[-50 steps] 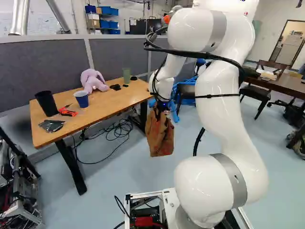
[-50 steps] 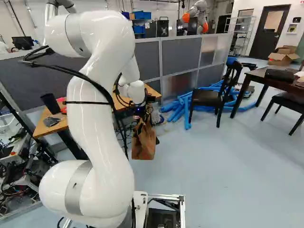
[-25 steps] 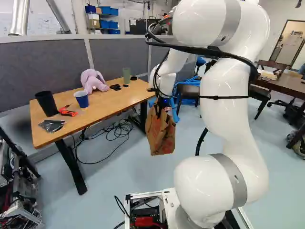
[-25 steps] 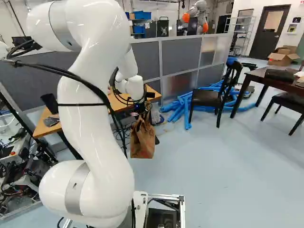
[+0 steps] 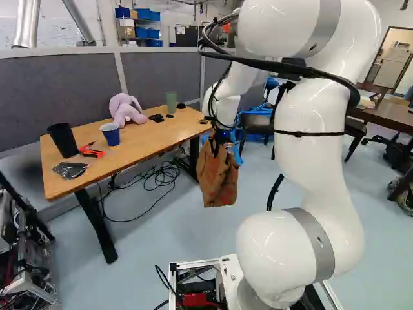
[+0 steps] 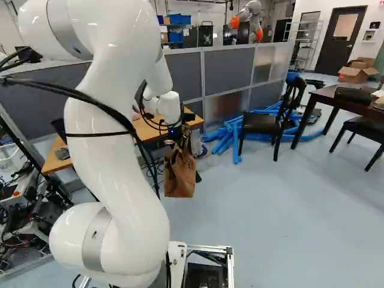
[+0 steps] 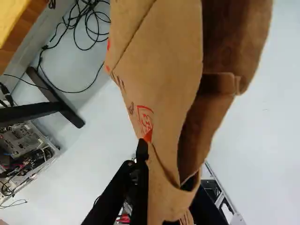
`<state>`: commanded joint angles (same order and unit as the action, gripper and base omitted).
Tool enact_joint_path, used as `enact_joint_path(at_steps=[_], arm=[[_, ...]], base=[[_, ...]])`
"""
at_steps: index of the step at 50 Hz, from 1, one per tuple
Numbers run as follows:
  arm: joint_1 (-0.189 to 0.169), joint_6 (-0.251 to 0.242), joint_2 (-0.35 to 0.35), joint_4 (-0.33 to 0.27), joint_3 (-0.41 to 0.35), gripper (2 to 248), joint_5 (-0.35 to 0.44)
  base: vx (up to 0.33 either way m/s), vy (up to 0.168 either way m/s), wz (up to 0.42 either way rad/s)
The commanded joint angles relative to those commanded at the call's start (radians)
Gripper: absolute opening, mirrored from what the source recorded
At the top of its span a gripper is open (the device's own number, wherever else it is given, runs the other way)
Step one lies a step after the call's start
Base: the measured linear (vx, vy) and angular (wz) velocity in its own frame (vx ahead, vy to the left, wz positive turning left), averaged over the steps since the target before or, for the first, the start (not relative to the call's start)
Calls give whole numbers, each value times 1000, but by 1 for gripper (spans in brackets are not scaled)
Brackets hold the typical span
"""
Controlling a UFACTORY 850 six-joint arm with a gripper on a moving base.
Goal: Pick up the bag on the ground and place it on the table
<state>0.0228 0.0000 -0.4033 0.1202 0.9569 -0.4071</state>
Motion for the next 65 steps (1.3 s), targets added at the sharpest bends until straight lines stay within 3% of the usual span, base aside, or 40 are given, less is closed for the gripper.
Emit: enact_joint_path(at_steps=[54, 65], arm=[[0, 0, 208, 0, -71, 18, 0], [0, 0, 242, 0, -74, 18, -31]], base=[[0, 0, 0], [0, 0, 0]])
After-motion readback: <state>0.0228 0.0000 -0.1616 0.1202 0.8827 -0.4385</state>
